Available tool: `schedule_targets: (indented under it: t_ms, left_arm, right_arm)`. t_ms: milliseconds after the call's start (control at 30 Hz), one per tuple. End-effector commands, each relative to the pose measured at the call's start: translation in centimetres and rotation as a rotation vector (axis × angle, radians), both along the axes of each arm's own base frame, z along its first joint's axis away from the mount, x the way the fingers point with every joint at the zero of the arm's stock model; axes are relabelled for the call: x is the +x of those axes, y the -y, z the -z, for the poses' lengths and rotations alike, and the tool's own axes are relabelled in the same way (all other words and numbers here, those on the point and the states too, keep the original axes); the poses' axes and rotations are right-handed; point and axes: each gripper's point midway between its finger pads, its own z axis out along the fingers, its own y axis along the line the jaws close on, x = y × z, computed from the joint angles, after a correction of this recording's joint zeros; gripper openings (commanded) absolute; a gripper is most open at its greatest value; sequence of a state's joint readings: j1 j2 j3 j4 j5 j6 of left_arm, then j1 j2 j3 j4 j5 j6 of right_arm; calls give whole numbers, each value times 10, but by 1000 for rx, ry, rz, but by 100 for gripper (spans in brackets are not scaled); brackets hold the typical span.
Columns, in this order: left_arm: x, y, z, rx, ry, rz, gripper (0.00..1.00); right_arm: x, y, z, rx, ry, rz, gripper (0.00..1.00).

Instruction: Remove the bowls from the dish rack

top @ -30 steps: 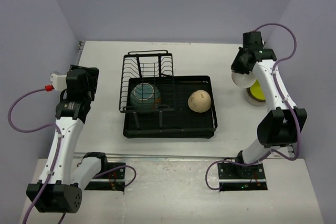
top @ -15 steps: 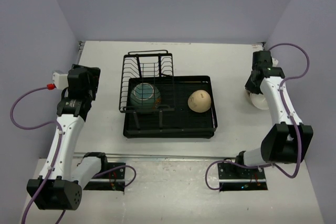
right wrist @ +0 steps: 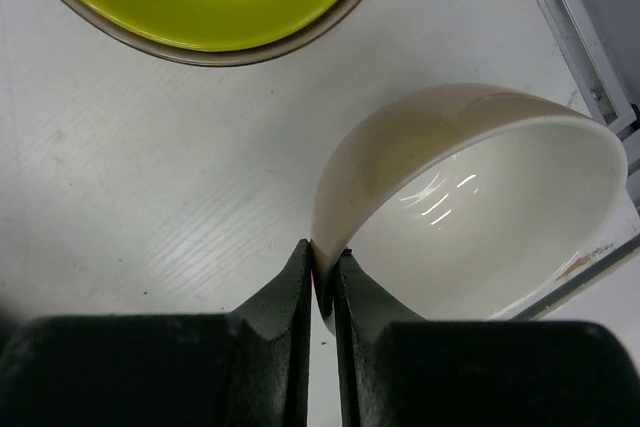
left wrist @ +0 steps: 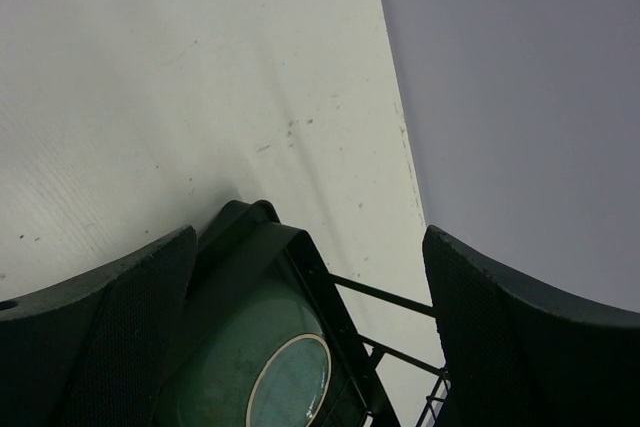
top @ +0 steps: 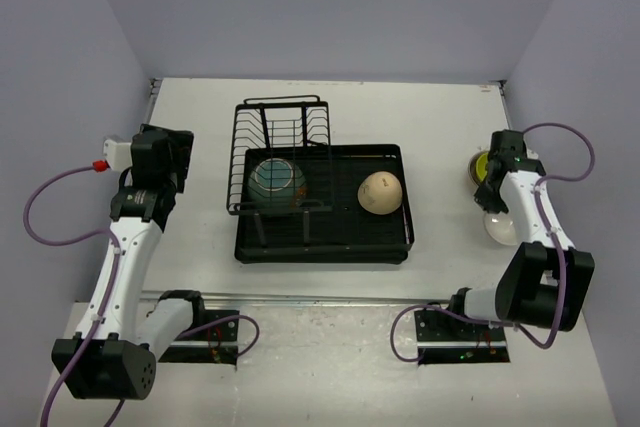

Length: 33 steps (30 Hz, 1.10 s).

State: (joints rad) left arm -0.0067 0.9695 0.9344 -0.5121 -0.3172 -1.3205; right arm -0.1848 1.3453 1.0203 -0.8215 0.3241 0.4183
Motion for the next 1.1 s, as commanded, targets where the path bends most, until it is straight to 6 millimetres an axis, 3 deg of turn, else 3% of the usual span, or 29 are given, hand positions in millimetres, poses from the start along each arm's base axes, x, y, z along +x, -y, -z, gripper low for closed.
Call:
schedule_targets:
  t_ms: [0,367,733,833,1067]
  left_arm:
    - [6,-3,-11,11,45,-4,94]
    - [2,-5,-3,-4,42,-27,94]
    - [3,-8,-8,-3,62,-46,94]
    - [4,-7,-5,-5,58,-42,94]
    - [4,-10,-5,53,37,-22,94]
  right_arm:
    - [9,20,-13,-67,72,46,0]
    - [15,23,23,-27,-39,63,0]
    - [27,27,33,-16,-73,88,0]
    - [29,27,32,-11,-76,88,11]
    - [34,24,21,6,-38,87,25]
